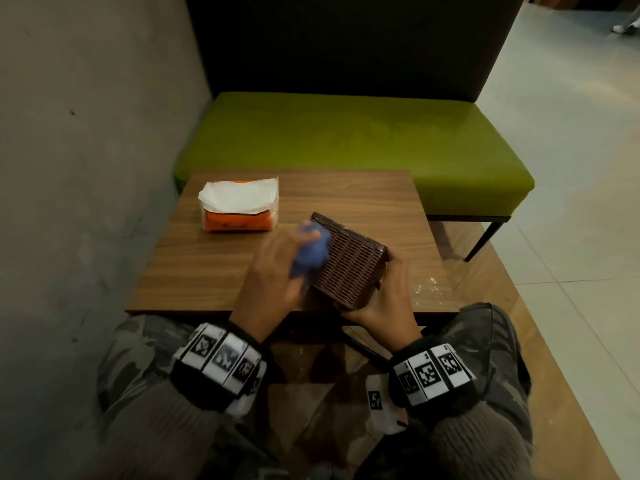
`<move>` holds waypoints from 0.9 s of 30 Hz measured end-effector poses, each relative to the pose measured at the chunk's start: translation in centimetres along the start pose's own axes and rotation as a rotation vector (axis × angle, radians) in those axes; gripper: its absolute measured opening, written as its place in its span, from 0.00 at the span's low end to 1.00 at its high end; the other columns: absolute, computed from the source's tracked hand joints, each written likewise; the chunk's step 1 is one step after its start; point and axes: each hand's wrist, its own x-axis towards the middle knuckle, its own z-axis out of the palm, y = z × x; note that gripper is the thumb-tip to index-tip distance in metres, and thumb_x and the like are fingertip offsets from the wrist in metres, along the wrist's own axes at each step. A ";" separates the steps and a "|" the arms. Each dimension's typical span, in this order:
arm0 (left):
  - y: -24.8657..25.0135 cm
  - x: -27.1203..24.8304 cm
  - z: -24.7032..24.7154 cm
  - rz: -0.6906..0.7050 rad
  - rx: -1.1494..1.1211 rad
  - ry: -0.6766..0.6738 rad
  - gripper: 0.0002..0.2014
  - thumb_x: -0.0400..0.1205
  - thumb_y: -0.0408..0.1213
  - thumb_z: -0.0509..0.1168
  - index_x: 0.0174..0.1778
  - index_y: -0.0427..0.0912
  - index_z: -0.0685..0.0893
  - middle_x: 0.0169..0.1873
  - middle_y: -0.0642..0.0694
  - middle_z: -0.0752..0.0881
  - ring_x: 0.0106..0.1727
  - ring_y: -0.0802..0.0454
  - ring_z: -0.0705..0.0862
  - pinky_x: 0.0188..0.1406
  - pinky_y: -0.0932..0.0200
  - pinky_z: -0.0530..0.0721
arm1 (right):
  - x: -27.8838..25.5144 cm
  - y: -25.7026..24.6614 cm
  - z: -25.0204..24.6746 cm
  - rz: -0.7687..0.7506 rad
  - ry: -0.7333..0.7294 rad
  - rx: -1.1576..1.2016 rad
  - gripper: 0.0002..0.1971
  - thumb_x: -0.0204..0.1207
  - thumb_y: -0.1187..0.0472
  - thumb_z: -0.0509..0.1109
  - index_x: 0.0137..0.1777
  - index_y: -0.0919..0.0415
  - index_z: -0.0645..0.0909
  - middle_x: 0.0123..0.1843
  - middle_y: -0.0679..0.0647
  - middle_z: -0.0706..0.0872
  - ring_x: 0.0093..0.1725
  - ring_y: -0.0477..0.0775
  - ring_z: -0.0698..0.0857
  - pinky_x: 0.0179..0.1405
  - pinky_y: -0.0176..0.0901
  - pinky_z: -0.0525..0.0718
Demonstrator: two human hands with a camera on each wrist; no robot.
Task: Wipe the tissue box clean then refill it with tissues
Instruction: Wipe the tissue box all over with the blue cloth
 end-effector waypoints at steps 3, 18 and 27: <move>0.3 1.2 0.3 -0.169 -0.026 0.159 0.24 0.71 0.22 0.70 0.63 0.39 0.77 0.61 0.40 0.81 0.64 0.48 0.77 0.65 0.50 0.75 | -0.1 -0.4 0.4 -0.004 -0.002 0.000 0.54 0.49 0.45 0.82 0.74 0.55 0.59 0.68 0.54 0.67 0.69 0.54 0.71 0.69 0.52 0.77; 3.5 -1.3 -0.1 0.099 0.020 -0.174 0.24 0.71 0.31 0.66 0.63 0.47 0.75 0.58 0.48 0.80 0.62 0.55 0.75 0.63 0.63 0.73 | 0.2 -0.2 0.3 0.011 -0.021 0.008 0.53 0.51 0.45 0.83 0.75 0.55 0.59 0.68 0.54 0.68 0.69 0.55 0.73 0.65 0.59 0.81; 3.8 -3.3 0.9 0.226 0.053 -0.269 0.29 0.69 0.28 0.70 0.66 0.48 0.74 0.65 0.49 0.78 0.68 0.52 0.74 0.68 0.56 0.73 | 0.2 -0.9 0.0 0.032 0.010 -0.004 0.44 0.62 0.61 0.81 0.76 0.58 0.61 0.69 0.61 0.72 0.69 0.58 0.75 0.71 0.51 0.76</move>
